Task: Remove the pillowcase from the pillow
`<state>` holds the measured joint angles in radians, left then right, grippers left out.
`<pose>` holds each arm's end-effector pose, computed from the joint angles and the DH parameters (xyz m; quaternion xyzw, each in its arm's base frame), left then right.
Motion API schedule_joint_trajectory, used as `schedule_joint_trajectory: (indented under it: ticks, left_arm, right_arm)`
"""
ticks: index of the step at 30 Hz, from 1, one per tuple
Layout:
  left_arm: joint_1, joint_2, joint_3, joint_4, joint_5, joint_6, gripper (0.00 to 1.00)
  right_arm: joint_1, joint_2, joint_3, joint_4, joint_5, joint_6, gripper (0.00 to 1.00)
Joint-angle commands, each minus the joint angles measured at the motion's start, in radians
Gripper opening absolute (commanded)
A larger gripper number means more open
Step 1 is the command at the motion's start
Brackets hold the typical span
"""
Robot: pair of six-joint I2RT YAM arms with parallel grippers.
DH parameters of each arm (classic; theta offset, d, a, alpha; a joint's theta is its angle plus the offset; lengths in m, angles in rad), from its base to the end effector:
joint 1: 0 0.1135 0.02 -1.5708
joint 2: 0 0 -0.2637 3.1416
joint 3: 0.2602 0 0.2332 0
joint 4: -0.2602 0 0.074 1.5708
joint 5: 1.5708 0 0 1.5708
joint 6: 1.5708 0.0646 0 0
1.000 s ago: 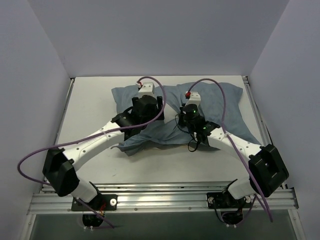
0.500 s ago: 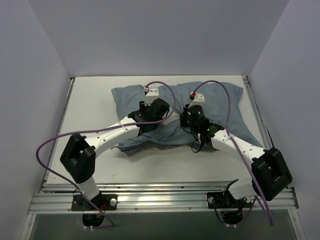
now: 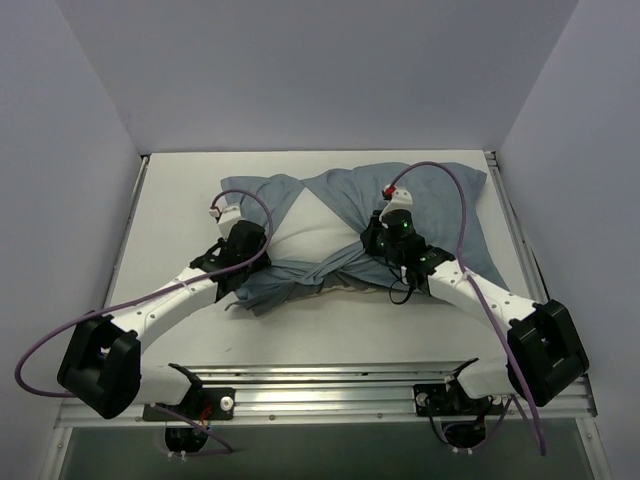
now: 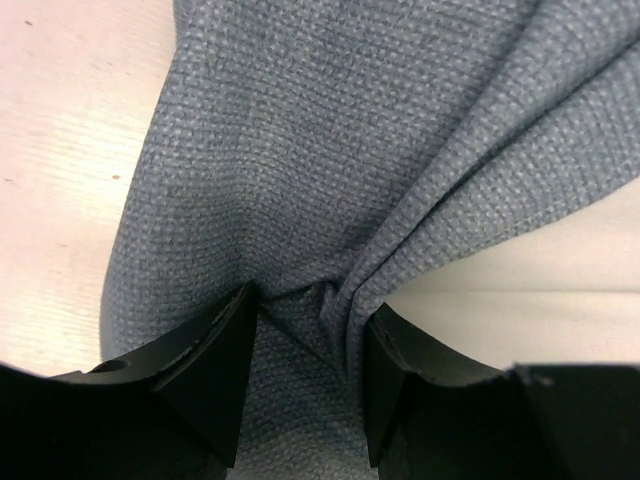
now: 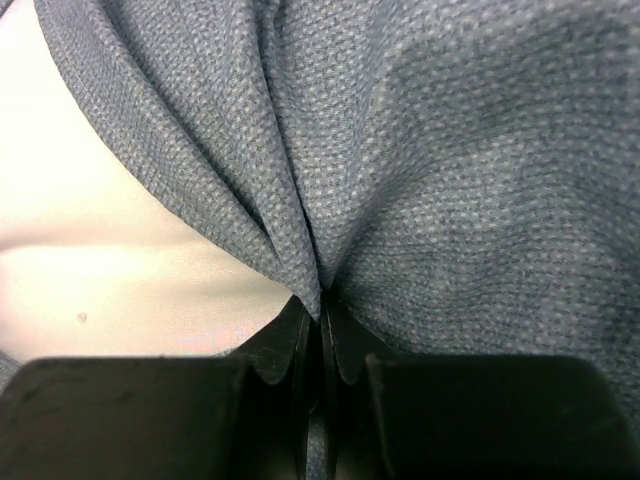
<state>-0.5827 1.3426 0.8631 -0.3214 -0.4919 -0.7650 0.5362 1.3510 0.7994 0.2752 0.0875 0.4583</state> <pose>0.2498 -0.1281 0.2256 -0.1729 0.8869 -0.0509 0.4254 0.2771 0.1581 0.2661 -0.0047 0.7974 0.2567 0.5461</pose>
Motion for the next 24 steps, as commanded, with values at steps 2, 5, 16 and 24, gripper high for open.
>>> schedule_joint_trajectory:
  ticks: [2,5,16,24]
  left_arm:
    - [0.055,0.010,-0.099,0.037,0.145,0.044,0.51]
    - [0.046,0.021,-0.107,0.143,0.303,0.069,0.48]
    - [-0.035,-0.026,-0.162,0.357,0.480,0.015,0.43]
    - [-0.080,-0.033,-0.193,0.384,0.467,-0.037,0.43]
  right_arm:
    - [-0.048,-0.030,0.023,-0.152,0.046,-0.095,0.03]
    - [-0.030,-0.064,0.069,-0.209,0.011,-0.128,0.18]
    - [0.290,-0.127,0.377,-0.401,0.210,-0.156,0.76]
    - [0.367,-0.017,0.364,-0.285,0.231,-0.043,0.81]
